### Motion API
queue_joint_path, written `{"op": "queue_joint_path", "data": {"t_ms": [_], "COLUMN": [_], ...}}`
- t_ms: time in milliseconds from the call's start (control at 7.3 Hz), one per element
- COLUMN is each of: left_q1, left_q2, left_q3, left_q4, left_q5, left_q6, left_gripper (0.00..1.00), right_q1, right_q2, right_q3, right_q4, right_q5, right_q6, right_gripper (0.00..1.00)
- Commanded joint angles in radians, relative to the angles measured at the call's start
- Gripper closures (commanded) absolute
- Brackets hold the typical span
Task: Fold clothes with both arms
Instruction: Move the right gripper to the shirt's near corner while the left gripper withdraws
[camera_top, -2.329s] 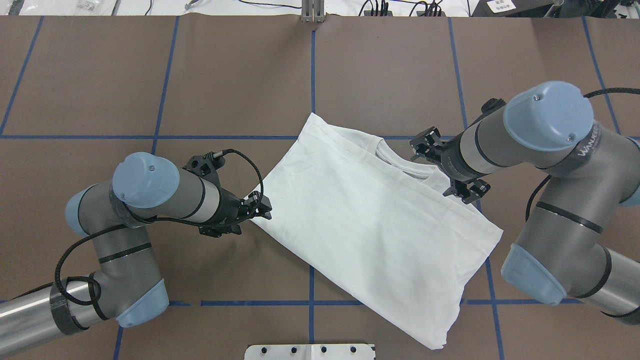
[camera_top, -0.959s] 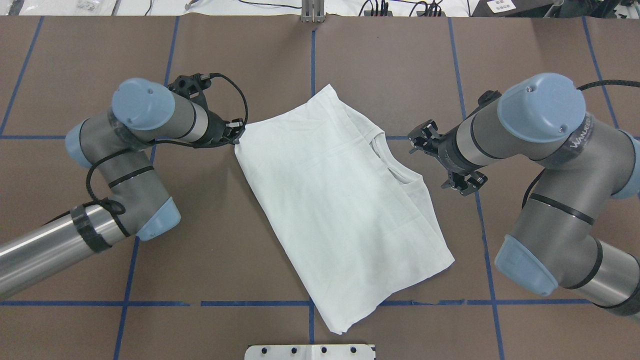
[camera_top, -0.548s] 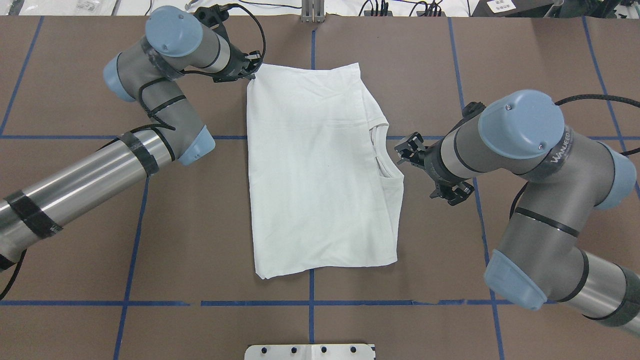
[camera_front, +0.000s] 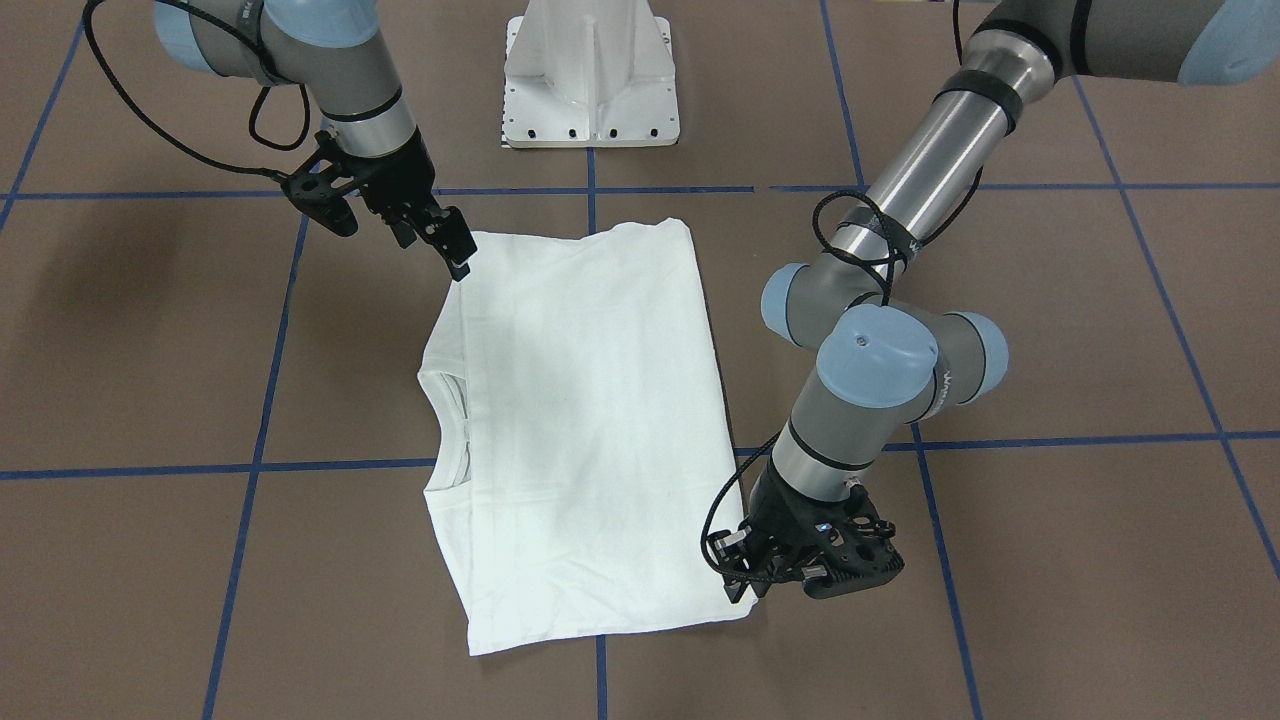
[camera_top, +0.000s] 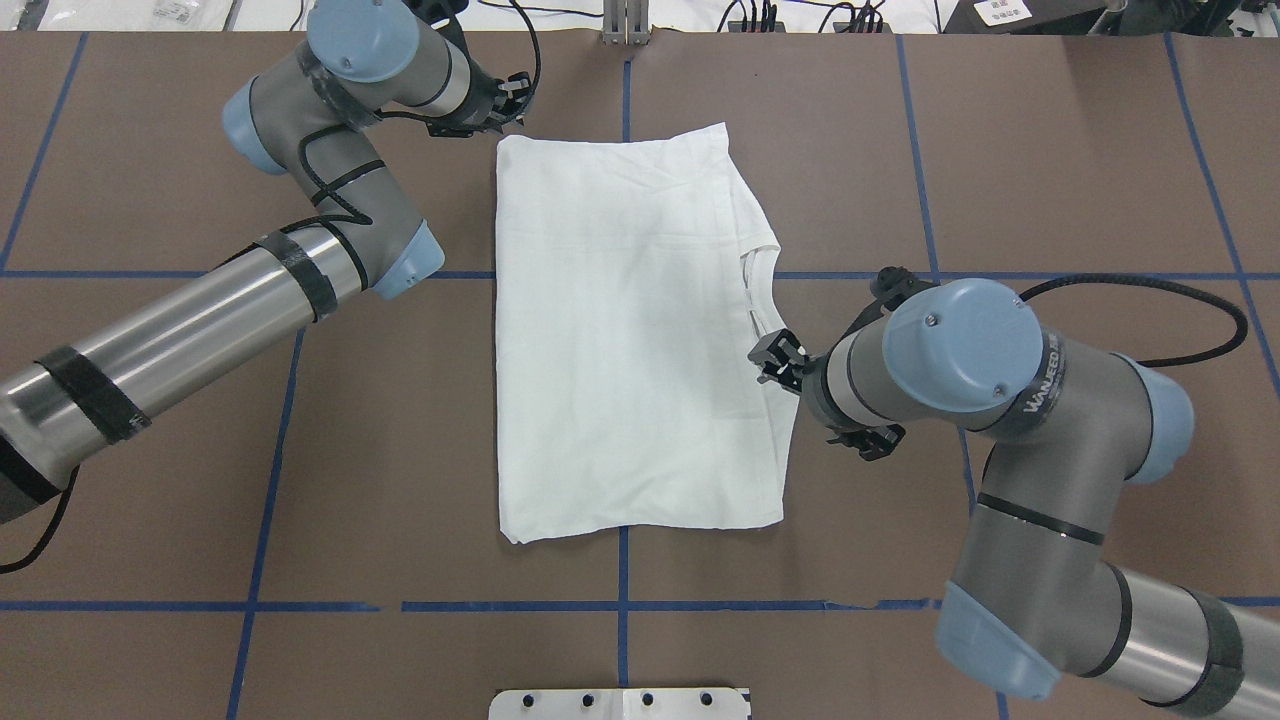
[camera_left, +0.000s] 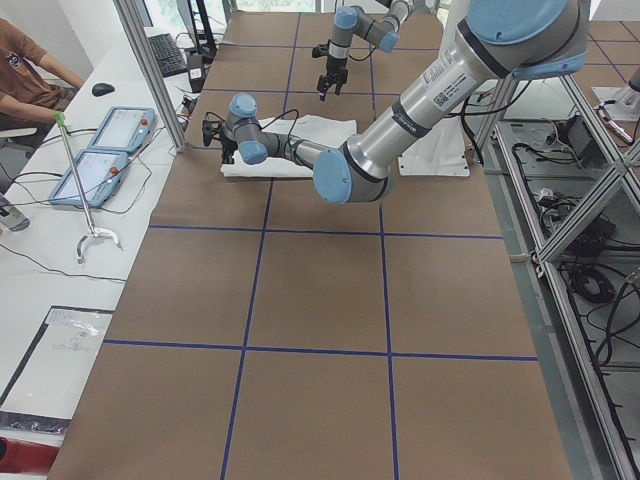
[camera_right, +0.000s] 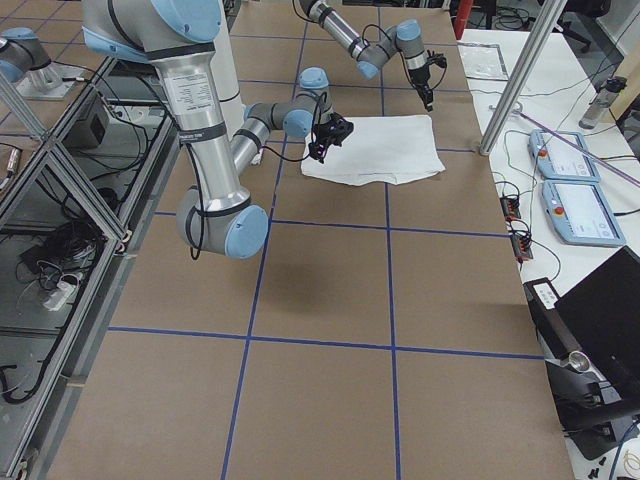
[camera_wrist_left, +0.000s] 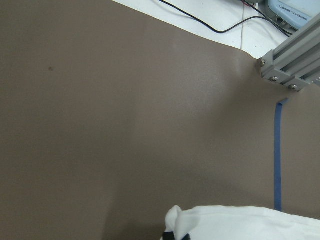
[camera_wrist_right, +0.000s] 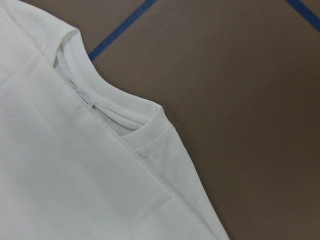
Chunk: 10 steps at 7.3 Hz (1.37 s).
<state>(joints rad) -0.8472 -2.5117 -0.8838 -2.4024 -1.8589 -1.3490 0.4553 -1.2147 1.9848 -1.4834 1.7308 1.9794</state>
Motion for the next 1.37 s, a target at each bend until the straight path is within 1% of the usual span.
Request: {"op": "queue_joint_path", "data": {"t_ms": [0, 274, 411, 685, 822, 959, 1096, 1233], "left_q1": [-0.006, -0.006, -0.006, -0.006, -0.006, -0.007, -0.007, -0.007], "left_q2": [0.002, 0.007, 0.01, 0.011, 0.013, 0.03, 0.043, 0.047], "left_q3": [-0.026, -0.03, -0.032, -0.04, -0.04, -0.053, -0.07, -0.073], "left_q4": [0.005, 0.006, 0.005, 0.006, 0.006, 0.006, 0.006, 0.006], "left_q5": [-0.002, -0.003, -0.003, -0.003, -0.003, -0.003, -0.003, -0.003], "left_q6": [-0.002, -0.004, -0.005, -0.007, -0.005, -0.004, -0.004, -0.004], "left_gripper": [0.33, 0.34, 0.34, 0.34, 0.34, 0.34, 0.34, 0.34], "right_q1": [-0.154, -0.202, -0.208, -0.21, -0.21, -0.21, -0.21, -0.21], "right_q2": [0.0, -0.002, 0.0, 0.0, 0.0, 0.001, 0.001, 0.02], "right_q3": [-0.053, -0.06, -0.07, -0.089, -0.089, -0.089, -0.09, -0.101], "right_q4": [0.0, 0.0, 0.0, 0.0, 0.0, 0.0, 0.0, 0.0], "right_q5": [-0.152, -0.172, -0.18, -0.185, -0.186, -0.186, -0.186, -0.186], "right_q6": [0.14, 0.165, 0.167, 0.171, 0.174, 0.174, 0.174, 0.173], "right_gripper": [0.0, 0.0, 0.01, 0.07, 0.11, 0.12, 0.16, 0.17]}}
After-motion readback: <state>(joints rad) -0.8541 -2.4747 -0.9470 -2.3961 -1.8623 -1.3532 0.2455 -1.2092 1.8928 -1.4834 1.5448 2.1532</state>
